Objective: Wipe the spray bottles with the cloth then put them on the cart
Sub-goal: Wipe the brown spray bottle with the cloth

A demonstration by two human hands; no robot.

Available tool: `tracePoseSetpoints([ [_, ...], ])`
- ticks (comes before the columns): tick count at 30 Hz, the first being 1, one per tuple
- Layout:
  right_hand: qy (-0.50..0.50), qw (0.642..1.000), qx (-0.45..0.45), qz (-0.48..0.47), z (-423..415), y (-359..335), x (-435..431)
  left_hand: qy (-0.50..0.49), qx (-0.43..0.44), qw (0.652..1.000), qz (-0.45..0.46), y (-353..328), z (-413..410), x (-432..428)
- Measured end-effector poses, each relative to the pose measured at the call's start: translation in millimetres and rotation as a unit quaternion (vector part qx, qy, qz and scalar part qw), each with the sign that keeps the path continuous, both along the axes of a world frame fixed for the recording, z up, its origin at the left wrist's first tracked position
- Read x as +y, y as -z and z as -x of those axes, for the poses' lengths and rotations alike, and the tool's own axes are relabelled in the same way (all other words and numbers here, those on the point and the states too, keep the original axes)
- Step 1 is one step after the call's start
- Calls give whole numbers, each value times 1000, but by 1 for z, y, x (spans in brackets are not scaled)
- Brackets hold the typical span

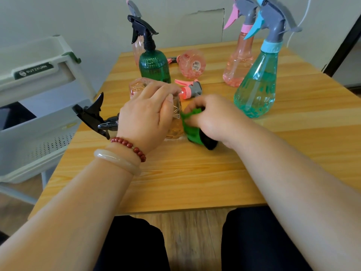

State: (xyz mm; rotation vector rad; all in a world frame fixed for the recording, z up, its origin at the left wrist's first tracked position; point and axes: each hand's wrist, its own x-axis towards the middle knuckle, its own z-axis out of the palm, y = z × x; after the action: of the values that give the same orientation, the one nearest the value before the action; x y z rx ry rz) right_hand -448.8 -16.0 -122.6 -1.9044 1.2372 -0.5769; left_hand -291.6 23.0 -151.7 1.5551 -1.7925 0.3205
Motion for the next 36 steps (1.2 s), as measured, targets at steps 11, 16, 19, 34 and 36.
tracePoseSetpoints([
  [11,64,978,-190,-51,-3,2,1,2,-1,1000,-2,-1,-1,-1],
  [16,59,995,-75,4,-13,12,-4,3,-1,1000,-2,-2,0,0],
  [19,45,994,-87,-53,-7,4,-5,1,-2,1000,4,-2,0,1],
  [34,79,976,-195,-56,-11,11,8,-9,-8,1000,3,0,0,-1],
  [36,71,987,-140,-27,-14,11,9,-10,-11,1000,3,0,0,0],
])
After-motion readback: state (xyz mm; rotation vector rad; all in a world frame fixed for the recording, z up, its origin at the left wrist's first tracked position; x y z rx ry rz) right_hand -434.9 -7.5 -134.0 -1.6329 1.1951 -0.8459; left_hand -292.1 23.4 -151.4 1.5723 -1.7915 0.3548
